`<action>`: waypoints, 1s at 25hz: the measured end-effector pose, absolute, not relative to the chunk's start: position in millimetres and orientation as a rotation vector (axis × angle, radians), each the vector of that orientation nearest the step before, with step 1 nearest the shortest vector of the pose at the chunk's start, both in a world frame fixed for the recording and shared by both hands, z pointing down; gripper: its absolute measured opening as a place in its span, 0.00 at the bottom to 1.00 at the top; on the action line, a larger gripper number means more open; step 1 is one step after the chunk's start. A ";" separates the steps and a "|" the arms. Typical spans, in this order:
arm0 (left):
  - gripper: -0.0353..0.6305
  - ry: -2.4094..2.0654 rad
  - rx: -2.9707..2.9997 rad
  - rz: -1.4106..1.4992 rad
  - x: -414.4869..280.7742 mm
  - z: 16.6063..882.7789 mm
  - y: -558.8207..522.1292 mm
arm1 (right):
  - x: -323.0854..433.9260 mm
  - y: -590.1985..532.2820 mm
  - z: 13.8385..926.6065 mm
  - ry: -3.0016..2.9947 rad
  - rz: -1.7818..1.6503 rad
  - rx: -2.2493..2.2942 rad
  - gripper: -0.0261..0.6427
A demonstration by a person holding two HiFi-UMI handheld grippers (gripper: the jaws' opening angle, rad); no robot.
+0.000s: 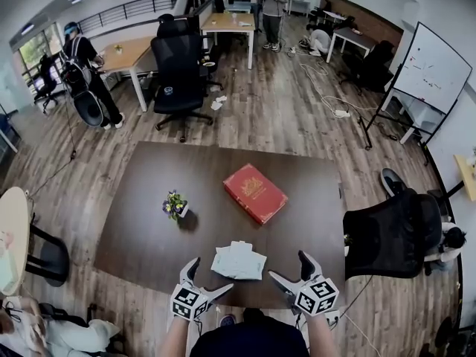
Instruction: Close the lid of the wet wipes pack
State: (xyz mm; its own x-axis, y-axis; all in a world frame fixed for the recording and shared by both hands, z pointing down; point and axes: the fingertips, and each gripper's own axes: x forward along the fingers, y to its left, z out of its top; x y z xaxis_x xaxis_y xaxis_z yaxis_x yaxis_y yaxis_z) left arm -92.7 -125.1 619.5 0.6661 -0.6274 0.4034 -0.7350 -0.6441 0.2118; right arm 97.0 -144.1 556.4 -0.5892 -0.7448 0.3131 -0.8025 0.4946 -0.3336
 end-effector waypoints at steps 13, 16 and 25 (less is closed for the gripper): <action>0.91 -0.950 2.427 0.670 -65.6 716.8 -136.3 | 96.1 -156.1 578.4 -2.575 0.739 1.276 0.85; 0.91 -0.920 2.412 0.716 -57.1 738.8 -136.7 | 96.3 -160.7 584.9 -2.575 0.750 1.249 0.85; 0.89 -0.906 2.355 0.837 -49.2 783.4 -155.1 | 95.0 -178.6 596.2 -2.566 0.769 1.189 0.85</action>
State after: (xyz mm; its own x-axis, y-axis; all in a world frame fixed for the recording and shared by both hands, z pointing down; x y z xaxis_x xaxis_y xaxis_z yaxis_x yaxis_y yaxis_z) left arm -49.2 -155.1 783.4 0.5941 -0.4231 0.6841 -0.7156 -0.6665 0.2093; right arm 95.0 -178.6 596.2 -0.6525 -0.6476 0.3934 -0.7573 0.5385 -0.3695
